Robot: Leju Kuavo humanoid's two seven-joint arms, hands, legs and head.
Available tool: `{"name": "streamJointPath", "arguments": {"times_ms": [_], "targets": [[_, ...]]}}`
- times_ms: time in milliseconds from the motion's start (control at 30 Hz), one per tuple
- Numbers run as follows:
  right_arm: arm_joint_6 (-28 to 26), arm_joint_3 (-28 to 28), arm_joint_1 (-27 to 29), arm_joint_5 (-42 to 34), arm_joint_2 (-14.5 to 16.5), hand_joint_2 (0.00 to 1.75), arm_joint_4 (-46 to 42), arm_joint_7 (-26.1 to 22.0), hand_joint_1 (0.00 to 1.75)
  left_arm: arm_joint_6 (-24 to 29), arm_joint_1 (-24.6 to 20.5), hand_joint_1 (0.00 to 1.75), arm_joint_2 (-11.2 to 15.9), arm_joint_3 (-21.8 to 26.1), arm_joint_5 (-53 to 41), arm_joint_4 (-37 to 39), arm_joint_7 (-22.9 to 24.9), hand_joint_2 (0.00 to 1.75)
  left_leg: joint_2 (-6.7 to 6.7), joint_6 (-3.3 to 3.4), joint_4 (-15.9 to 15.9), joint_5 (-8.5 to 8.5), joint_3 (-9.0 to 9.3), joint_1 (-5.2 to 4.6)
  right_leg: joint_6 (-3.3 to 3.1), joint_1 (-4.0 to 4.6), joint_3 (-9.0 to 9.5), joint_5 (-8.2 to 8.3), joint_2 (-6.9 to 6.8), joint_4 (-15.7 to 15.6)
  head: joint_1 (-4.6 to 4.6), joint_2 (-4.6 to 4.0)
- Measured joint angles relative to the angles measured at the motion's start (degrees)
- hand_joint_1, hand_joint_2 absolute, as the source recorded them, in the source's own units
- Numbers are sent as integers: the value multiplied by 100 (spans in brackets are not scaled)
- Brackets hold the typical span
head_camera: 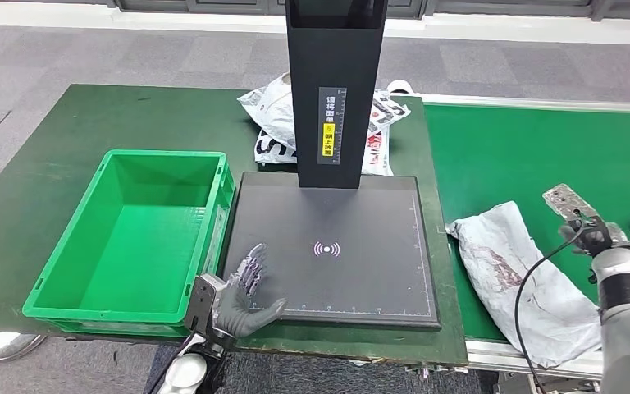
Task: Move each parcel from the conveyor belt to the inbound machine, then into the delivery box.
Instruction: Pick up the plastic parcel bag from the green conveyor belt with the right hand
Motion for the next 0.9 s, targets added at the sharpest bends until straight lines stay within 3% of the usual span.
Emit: {"name": "streamJointPath", "arguments": {"times_ms": [267, 600, 900], "targets": [[5, 55, 12, 193, 88, 175, -10, 32, 0, -76, 2, 0, -7, 0, -10, -3, 13, 175, -1, 0, 0, 0, 0, 0, 0, 0, 0, 0, -1, 0, 1, 0], [501, 745, 134, 747, 171, 175, 5, 299, 0, -199, -4, 0, -7, 0, -42, 21, -22, 175, -1, 0, 0, 0, 0, 0, 0, 0, -2, 0, -2, 0, 0, 0], [651, 922, 157, 827, 176, 175, 5, 336, 0, -212, -5, 0, -7, 0, -42, 38, -36, 175, -1, 0, 0, 0, -1, 0, 0, -1, -2, 0, -1, -1, 1, 0]]}}
